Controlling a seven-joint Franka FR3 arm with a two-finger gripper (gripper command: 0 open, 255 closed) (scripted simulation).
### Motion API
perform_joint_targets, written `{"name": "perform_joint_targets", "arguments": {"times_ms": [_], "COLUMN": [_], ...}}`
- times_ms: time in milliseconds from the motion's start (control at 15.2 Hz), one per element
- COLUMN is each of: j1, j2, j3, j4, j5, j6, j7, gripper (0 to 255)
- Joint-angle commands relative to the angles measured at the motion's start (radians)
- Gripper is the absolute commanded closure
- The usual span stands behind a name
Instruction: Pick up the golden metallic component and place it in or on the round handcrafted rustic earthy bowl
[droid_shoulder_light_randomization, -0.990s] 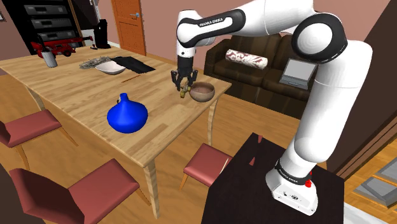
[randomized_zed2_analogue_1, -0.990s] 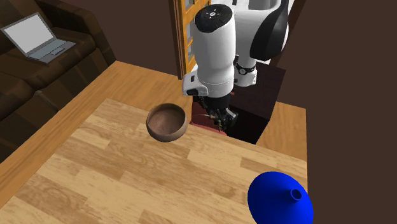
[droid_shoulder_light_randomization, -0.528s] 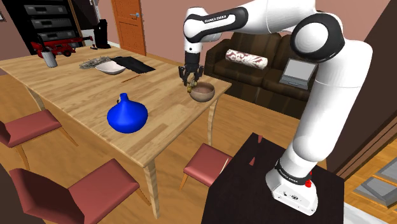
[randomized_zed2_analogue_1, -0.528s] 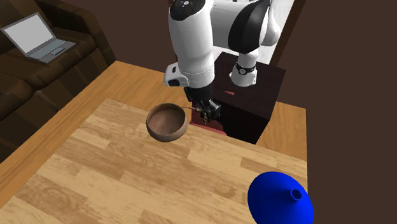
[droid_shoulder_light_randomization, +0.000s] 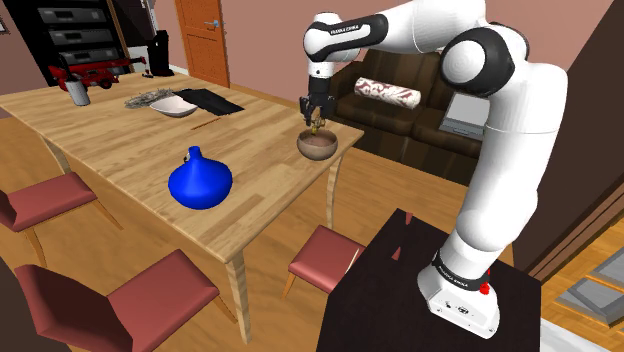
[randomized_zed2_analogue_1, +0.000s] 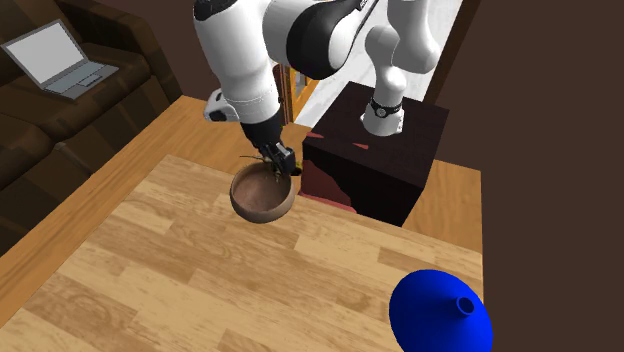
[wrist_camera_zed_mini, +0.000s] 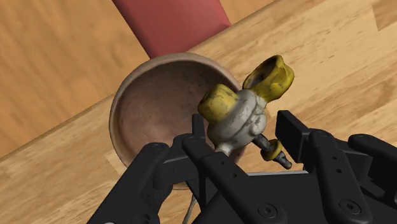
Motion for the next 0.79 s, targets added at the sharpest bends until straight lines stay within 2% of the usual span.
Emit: {"name": "perform_joint_targets", "arguments": {"times_ms": [0,66,726], "j1": [-0.027,-0.042,-0.041], "j2": [0.026,0.043,0.068], "j3": [-0.016,-0.024,-0.023], "j4": [0.038,0.062,-0.037], "j5": [0.001,0.002,0.005], "j6": [-0.016,-0.024,0.1], "j7": [-0.042,-0.065,-0.075], "gripper": [255,255,255]}}
